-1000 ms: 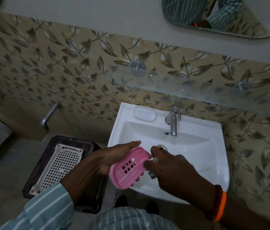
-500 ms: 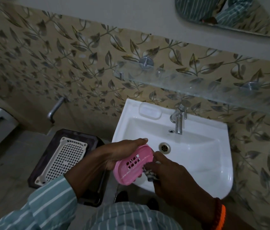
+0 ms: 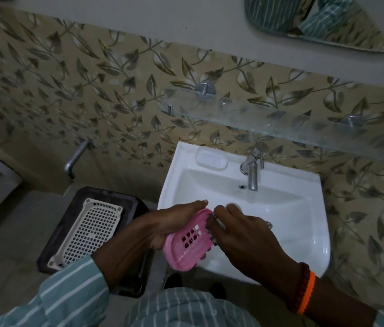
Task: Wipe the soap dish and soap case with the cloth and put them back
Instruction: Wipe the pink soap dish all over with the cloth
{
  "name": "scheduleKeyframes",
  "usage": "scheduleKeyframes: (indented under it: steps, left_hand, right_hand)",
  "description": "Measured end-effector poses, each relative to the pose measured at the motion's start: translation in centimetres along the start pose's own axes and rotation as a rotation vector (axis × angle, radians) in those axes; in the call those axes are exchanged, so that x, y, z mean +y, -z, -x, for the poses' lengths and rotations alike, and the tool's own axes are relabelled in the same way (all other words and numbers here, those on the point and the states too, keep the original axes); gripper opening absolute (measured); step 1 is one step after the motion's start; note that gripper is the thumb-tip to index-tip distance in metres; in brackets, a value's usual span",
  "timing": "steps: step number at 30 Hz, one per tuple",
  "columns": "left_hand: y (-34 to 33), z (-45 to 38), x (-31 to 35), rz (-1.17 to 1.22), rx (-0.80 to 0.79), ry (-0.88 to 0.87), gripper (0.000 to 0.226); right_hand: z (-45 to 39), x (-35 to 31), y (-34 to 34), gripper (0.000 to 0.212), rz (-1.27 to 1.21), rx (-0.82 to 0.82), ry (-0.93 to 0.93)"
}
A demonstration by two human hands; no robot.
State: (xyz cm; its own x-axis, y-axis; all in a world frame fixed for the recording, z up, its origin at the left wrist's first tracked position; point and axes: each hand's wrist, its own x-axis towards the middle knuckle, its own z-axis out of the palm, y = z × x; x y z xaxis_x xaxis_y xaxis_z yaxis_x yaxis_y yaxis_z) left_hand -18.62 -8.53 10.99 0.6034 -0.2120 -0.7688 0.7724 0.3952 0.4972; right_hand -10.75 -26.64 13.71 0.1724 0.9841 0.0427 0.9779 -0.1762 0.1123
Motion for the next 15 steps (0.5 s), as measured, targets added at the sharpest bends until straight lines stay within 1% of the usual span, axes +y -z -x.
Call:
scheduleKeyframes:
  steps: [2,4,7,8,10,11,12,13,15]
  left_hand:
    - [0.4,0.1,0.5,0.025,0.056,-0.057,0.063]
    - [0.6,-0.1,0.7,0.034,0.109,-0.111,0.060]
    - [0.5,-0.5,0.5,0.054,0.140,-0.182,0.055]
    - [0.5,-0.7,0.4,0.066,0.139,-0.210,0.055]
    - [0.5,-1.0,0.4,0.080,0.141,-0.269,0.057]
    - [0.5,-1.1,0.4,0.077,0.146,-0.292,0.057]
    - [0.4,-1.2,0.5,0.071,0.154,-0.303,0.058]
    - [0.5,-1.2,0.5,0.064,0.161,-0.298,0.058]
    - [0.6,-1.1,0.6,0.064,0.140,-0.230,0.059]
  right_hand:
    - [0.0,-1.0,0.2,0.019,-0.095,-0.060,-0.101]
    - [0.1,-2.0,0.1,0.027,-0.273,-0.114,-0.257]
    - [-0.3,-2.2,-0.2,0.024,-0.533,-0.073,-0.426]
    - [-0.3,-2.2,-0.2,0.025,-0.624,-0.071,-0.442]
    - [-0.2,-2.5,0.1,0.027,-0.749,-0.125,-0.394]
    - [-0.1,-2.6,0.4,0.028,-0.763,-0.152,-0.363]
    - [0.0,-2.5,0.8,0.029,-0.722,-0.149,-0.334]
    - [0.0,-2.1,1.1,0.031,-0.626,-0.120,-0.308]
    - [-0.3,-0.7,1.4,0.033,-0.416,-0.061,-0.256]
